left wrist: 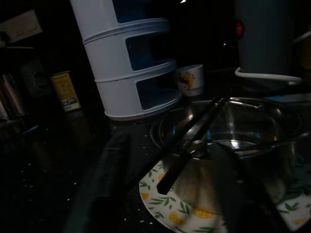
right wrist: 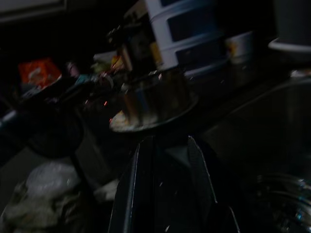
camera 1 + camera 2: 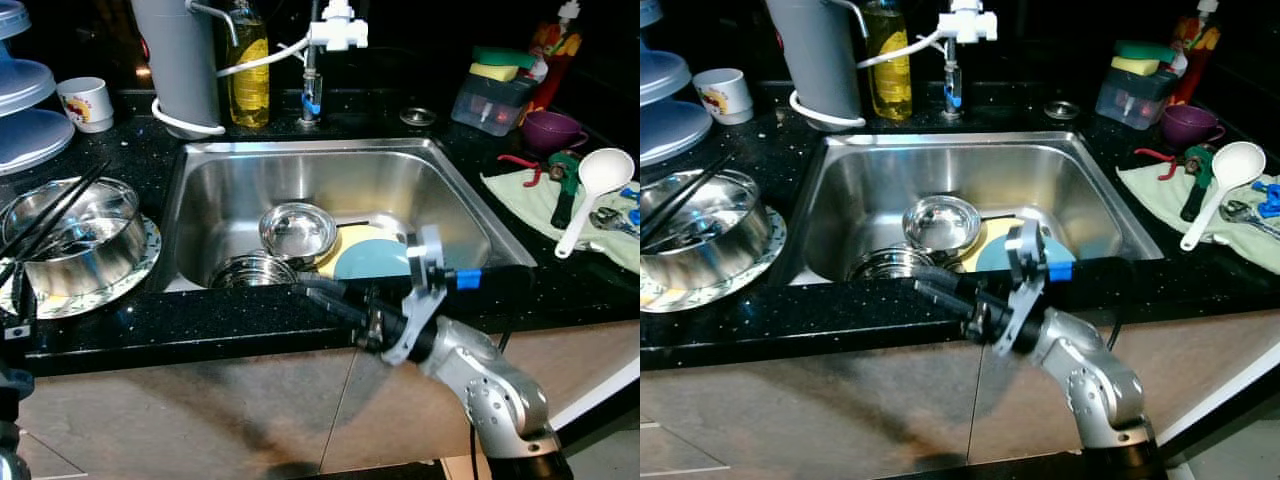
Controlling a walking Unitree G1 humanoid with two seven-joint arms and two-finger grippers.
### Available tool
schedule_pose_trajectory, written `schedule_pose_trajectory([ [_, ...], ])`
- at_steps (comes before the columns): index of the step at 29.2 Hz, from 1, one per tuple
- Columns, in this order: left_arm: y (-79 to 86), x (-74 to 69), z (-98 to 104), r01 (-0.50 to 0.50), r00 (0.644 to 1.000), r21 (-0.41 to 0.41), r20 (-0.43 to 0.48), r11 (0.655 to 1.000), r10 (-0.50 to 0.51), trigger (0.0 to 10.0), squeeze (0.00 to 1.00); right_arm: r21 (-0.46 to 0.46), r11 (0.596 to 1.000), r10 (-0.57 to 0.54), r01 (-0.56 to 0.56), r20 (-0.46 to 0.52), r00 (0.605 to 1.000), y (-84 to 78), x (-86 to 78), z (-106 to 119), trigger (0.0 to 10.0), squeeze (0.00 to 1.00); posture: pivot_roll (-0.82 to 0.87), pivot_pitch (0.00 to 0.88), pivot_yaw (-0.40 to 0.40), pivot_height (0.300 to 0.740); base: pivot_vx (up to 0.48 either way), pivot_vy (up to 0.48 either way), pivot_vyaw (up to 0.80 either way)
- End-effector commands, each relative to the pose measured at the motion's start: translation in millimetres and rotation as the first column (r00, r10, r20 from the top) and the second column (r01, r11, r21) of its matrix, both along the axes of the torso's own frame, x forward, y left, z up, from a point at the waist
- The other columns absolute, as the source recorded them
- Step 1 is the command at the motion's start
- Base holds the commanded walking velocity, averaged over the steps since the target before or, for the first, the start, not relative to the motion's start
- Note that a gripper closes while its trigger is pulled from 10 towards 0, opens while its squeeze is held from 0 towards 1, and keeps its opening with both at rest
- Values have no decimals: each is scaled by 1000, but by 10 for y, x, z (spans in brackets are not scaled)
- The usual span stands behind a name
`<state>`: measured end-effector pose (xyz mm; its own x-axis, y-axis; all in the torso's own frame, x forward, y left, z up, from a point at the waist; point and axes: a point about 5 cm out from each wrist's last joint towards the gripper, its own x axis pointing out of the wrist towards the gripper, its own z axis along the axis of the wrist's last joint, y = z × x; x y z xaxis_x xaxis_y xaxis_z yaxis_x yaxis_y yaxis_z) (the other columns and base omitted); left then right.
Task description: Kitchen organization
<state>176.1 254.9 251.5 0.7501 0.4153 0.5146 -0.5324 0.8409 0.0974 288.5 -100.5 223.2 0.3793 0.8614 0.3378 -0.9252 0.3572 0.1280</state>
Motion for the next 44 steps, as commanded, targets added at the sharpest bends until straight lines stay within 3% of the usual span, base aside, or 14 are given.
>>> schedule_pose_trajectory([
  [1, -24, -16, 77, -8, 1000, 21, 17, 1000, 7, 10000, 1000, 24, 999, -25, 25, -7, 1000, -42, 22, 14, 10000, 0, 40, 157, -62, 740, 0, 0, 0],
  [7, -28, 67, 203, 6, 1000, 32, 30, 999, -7, 10000, 1000, 9, 999, -33, 33, 0, 999, -31, 29, 16, 10000, 0, 40, 158, -61, 740, 0, 0, 0],
  [8, -21, 90, 219, 6, 1000, 29, 22, 1000, -7, 10000, 894, 3, 999, -32, 32, 2, 999, -22, 29, 12, 10000, 0, 40, 158, -61, 740, 0, 0, 0],
  [9, -17, 105, 230, 6, 1000, 27, 17, 1000, -7, 10000, 894, 1, 999, -35, 35, 5, 999, -13, 34, 9, 10000, 0, 40, 158, -61, 740, 0, 0, 0],
  [10, -18, 124, 241, 18, 1000, 20, 15, 1000, -18, 10000, 106, -2, 999, -33, 33, 7, 999, -4, 32, 5, 10000, 0, 40, 158, -61, 740, 0, 0, 0],
  [12, -23, 138, 255, 29, 999, 13, 18, 1000, -29, 10000, 0, -4, 999, -32, 32, 7, 999, 2, 31, 3, 10000, 0, 40, 158, -61, 740, 0, 0, 0],
  [18, -33, 262, 406, 80, 996, -31, 50, 996, -78, 10000, 0, -8, 999, -34, 34, 4, 999, 6, 32, 0, 10000, 0, 42, 158, -64, 740, 0, 0, 0],
  [19, -6, 471, 573, 129, 992, -39, 14, 991, -129, 10000, 0, -8, 999, -33, 33, 1, 999, 7, 41, 1, 10000, 0, 44, 155, -69, 740, 0, 0, 0],
  [23, 19, 569, 662, 146, 989, -42, -11, 988, -146, 10000, 0, -8, 999, -31, 31, 0, 1000, 9, 46, 1, 10000, 0, 44, 155, -69, 740, 0, 0, 0],
  [26, 119, 781, 839, 151, 978, -44, -142, 988, -156, 10000, 0, -16, 1000, -25, 25, -3, 1000, 15, 60, -5, 10000, 0, 43, 145, -72, 740, 0, 0, 0],
  [28, 242, 892, 943, 153, 935, -43, -316, 987, -158, 10000, 0, -30, 999, -19, 19, -4, 1000, 8, 71, -17, 10000, 0, 43, 142, -72, 740, 0, 0, 0],
  [37, 444, 912, 1012, 131, 857, -162, -478, 978, -194, 10000, 0, -56, 998, -8, 8, 0, 1000, -16, 65, -27, 10000, 0, 40, 136, -63, 740, 0, 0, 0],
  [42, 477, 897, 983, 127, 751, -327, -584, 936, -306, 10000, 0, -80, 997, 1, 0, 6, 1000, -35, 59, -34, 10000, 0, 40, 135, -63, 740, 0, 0, 0],
  [44, 491, 894, 983, 118, 745, -343, -590, 932, -311, 10000, 0, -82, 997, 1, -1, 7, 1000, -38, 61, -34, 10000, 0, 40, 135, -63, 740, 0, 0, 0],
])
